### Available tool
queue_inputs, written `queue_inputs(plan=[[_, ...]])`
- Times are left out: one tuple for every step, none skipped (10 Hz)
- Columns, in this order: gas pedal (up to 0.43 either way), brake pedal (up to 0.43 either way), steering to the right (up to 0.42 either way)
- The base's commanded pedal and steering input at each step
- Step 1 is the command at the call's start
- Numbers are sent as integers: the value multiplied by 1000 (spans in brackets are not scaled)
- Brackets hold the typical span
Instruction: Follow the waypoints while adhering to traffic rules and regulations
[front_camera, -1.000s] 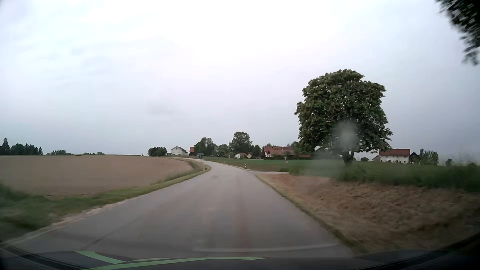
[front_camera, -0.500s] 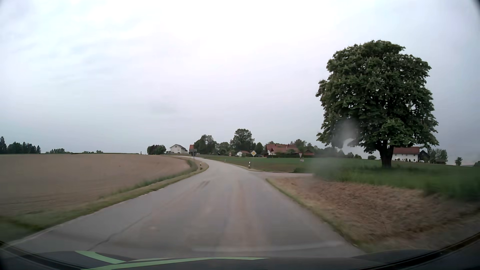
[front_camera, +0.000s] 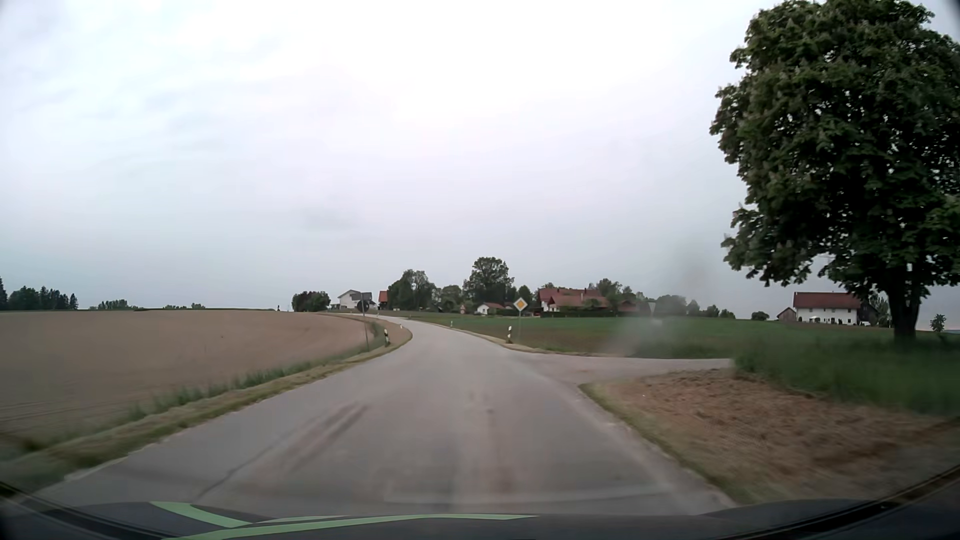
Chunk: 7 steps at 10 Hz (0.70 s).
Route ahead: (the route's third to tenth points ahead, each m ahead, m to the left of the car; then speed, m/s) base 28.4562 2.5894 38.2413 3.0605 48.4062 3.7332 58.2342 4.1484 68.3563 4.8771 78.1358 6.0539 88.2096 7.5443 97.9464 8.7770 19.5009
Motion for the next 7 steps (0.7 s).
queue_inputs(plan=[[87, 0, -4], [87, 0, -5], [87, 0, -7], [87, 0, -8], [20, 0, -8], [0, 0, -8], [0, 0, -8]])
